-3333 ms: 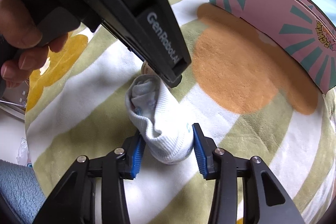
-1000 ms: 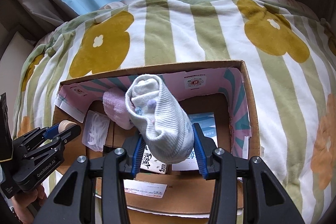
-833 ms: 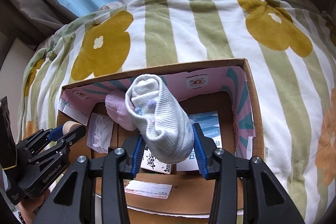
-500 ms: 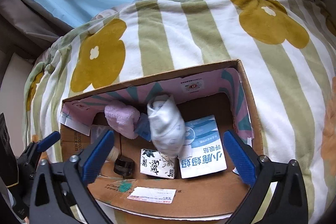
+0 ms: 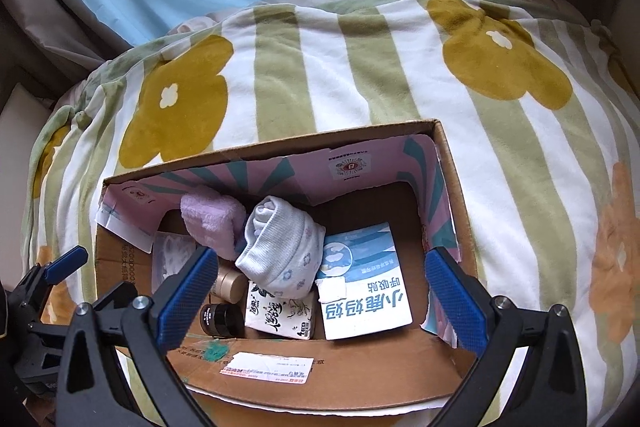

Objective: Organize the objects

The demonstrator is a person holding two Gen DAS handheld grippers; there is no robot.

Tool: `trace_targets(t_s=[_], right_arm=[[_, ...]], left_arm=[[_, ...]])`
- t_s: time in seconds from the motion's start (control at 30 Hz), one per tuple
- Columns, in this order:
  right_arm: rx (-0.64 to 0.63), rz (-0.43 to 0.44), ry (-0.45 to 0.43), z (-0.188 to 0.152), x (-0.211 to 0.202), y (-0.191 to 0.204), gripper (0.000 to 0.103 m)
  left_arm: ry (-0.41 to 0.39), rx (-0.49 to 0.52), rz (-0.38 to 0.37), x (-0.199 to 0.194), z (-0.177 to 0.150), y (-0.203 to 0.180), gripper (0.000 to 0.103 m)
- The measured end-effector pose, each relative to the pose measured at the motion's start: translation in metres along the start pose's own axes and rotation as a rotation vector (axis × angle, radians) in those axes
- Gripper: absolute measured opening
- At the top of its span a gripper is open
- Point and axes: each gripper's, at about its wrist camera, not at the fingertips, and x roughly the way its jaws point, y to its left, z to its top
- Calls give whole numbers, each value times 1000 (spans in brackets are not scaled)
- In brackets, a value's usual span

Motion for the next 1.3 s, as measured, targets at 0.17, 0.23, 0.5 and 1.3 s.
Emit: trace_targets(t_s=[0.17,0.23,0.5,1.3], right_arm=[[-73,-40,-54,4,-24,10,103],[-86,-42,-79,6,-40,13,103],[-99,-26,-140,-4,-103,23,103],[-98,-71,-185,-77,-145,7,103]], left_arm=[[-35,-15,14,-27,6,5,103],[-62,-37,-2,-43,9,8,103],[-159,-59,1,-117,5,2,103],[-204,-114,20,-164,-64,-13,103]])
